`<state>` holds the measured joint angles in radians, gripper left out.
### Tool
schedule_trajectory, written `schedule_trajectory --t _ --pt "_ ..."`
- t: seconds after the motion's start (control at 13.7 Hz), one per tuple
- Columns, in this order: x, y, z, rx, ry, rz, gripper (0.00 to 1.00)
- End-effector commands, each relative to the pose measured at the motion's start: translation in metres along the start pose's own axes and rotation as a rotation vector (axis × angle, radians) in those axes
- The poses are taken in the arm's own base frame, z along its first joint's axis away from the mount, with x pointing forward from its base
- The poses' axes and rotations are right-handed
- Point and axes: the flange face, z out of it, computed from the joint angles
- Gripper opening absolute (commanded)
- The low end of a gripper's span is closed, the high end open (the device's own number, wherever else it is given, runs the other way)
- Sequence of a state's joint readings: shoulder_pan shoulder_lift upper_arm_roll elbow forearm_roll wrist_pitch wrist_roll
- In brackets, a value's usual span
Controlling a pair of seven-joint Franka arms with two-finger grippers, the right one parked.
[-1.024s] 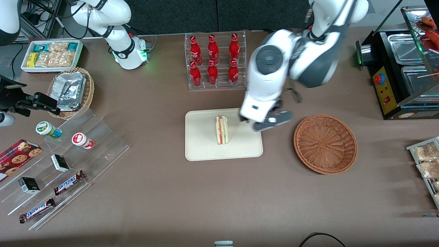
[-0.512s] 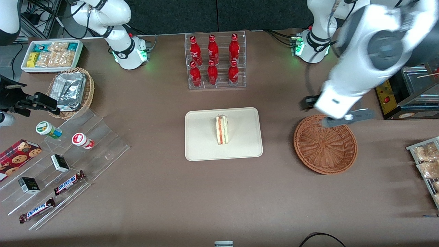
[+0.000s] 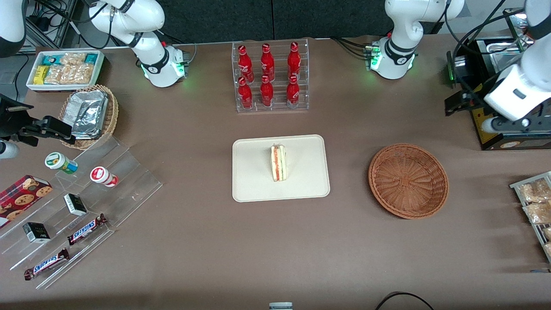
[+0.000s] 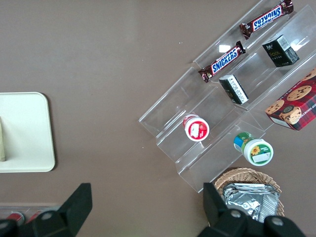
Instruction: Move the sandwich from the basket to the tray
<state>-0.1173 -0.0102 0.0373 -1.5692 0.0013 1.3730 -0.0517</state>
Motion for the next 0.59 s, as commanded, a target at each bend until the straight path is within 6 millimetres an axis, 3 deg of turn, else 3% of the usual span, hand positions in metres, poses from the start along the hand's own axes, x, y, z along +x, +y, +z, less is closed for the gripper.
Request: schedule_trajectory --t 0.0,0.51 --pt "-0.010 -0.012 -0.002 -0.003 0.009 0.010 0.99" --pt "0.016 -0.035 -0.002 -0.024 0.018 -0.045 0.99"
